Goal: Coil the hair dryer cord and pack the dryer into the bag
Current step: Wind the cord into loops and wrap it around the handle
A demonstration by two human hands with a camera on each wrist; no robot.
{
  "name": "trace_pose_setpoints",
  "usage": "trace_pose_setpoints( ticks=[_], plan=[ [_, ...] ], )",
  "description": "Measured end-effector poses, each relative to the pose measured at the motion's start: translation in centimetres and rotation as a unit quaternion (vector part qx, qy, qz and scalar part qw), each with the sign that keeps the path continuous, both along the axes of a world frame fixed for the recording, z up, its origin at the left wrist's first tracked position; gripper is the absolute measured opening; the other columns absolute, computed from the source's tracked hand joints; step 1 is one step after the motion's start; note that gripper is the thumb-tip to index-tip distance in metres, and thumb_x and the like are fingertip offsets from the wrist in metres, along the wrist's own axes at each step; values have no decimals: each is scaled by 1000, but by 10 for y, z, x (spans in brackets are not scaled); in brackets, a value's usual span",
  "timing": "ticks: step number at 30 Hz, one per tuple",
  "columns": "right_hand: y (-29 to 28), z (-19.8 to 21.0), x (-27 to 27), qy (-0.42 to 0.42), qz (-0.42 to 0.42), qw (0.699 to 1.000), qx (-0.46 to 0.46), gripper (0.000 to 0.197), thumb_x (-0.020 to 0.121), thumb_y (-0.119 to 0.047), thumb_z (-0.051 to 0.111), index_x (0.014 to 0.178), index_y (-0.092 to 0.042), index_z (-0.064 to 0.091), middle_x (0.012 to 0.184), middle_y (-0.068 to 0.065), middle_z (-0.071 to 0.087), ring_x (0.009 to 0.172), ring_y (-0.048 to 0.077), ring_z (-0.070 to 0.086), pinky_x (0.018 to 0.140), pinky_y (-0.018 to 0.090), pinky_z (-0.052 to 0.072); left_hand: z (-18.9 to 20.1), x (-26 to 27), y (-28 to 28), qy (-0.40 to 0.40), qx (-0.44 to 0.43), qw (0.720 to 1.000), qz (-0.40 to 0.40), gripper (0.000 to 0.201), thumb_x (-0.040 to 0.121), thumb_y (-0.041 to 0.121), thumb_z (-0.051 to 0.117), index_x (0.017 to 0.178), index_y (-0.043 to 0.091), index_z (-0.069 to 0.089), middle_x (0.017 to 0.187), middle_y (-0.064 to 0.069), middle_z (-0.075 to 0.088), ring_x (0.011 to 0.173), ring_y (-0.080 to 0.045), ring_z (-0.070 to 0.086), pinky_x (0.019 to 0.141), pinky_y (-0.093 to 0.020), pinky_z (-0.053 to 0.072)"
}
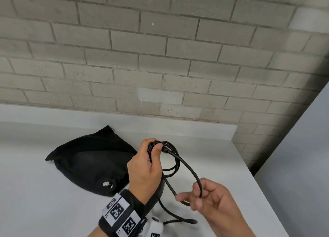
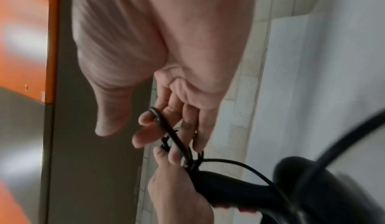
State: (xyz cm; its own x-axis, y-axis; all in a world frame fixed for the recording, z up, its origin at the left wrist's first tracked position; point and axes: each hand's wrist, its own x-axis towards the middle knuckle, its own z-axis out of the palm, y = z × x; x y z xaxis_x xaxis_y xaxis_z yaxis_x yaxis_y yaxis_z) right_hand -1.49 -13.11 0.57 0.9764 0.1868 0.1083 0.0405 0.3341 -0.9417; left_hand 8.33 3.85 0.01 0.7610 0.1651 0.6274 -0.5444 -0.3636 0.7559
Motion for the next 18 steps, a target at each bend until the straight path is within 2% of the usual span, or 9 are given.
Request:
trace_pose_setpoints(
  ticks=[1, 3, 5, 7, 10, 12, 13, 15, 18],
  plan=[
    [1, -9, -2, -14, 12, 1000, -1, 46, 64, -35, 90, 88, -5, 64, 74, 16, 70, 101, 43, 67, 95, 43, 52, 1, 1, 2, 6, -4, 1000, 0, 42, 96, 56, 37, 102, 21, 60, 61, 10, 59, 51, -9, 57, 52, -42, 52],
    [-2, -23, -3, -17, 49, 998, 35, 39, 73, -30, 85, 98, -7, 67, 81, 18, 70, 104, 42, 66, 95, 41, 50, 2, 2, 4, 12, -4, 1000, 0, 43, 95, 56, 36, 102, 21, 60, 63, 8, 61, 54, -12, 58, 55, -44, 52],
    [-5, -27, -3, 21, 101, 992, 72, 34, 82, -26, 78, 103, -3, 64, 74, 10, 68, 80, 32, 70, 81, 34, 53, 3, 0, 3, 15, 2, 1000, -6, 42, 95, 55, 36, 99, 22, 60, 65, 9, 63, 55, -12, 59, 56, -40, 53],
    [-8, -26, -6, 47, 159, 974, 152, 26, 96, -21, 62, 107, 2, 56, 65, 1, 57, 57, 15, 57, 63, 25, 44, 4, -5, -1, 9, 9, 1000, -21, 33, 96, 53, 37, 96, 27, 58, 72, 21, 66, 53, -6, 58, 54, -22, 48],
    [-18, -20, -12, 36, 134, 969, 205, 29, 102, -27, 49, 105, 1, 50, 56, 1, 34, 52, 16, 37, 56, 26, 30, 3, -10, -9, 3, 24, 999, -34, 28, 97, 53, 38, 94, 31, 56, 71, 21, 63, 51, -8, 55, 49, -18, 42],
    [-25, -27, -13, 30, 110, 966, 234, 22, 101, -23, 49, 94, -3, 49, 58, 9, 38, 65, 27, 51, 65, 29, 39, 2, -9, -13, 6, 17, 1000, -26, 31, 96, 54, 38, 97, 29, 58, 65, 10, 61, 55, -12, 58, 53, -31, 49],
    [-25, -30, -13, 39, 76, 968, 237, 20, 100, -19, 49, 87, -4, 45, 68, 20, 48, 84, 38, 59, 78, 35, 45, 2, -7, -13, 11, 10, 1000, -21, 34, 95, 54, 38, 98, 27, 59, 64, 10, 61, 57, -13, 59, 54, -36, 50],
    [-24, -35, -17, 62, -29, 975, 209, 27, 98, -19, 52, 77, -5, 42, 98, 42, 56, 121, 52, 48, 102, 47, 42, 4, -4, -14, 18, 1, 1000, -21, 34, 95, 55, 37, 97, 29, 58, 67, 13, 64, 59, -12, 60, 56, -37, 51],
    [-1, -44, -19, 35, -18, 986, 163, 38, 77, -30, 80, 62, -13, 49, 105, 40, 63, 120, 49, 54, 90, 39, 53, 5, -3, -12, 26, -2, 999, -42, 23, 96, 55, 36, 91, 38, 51, 73, 21, 68, 55, -7, 59, 57, -30, 49]
  ],
)
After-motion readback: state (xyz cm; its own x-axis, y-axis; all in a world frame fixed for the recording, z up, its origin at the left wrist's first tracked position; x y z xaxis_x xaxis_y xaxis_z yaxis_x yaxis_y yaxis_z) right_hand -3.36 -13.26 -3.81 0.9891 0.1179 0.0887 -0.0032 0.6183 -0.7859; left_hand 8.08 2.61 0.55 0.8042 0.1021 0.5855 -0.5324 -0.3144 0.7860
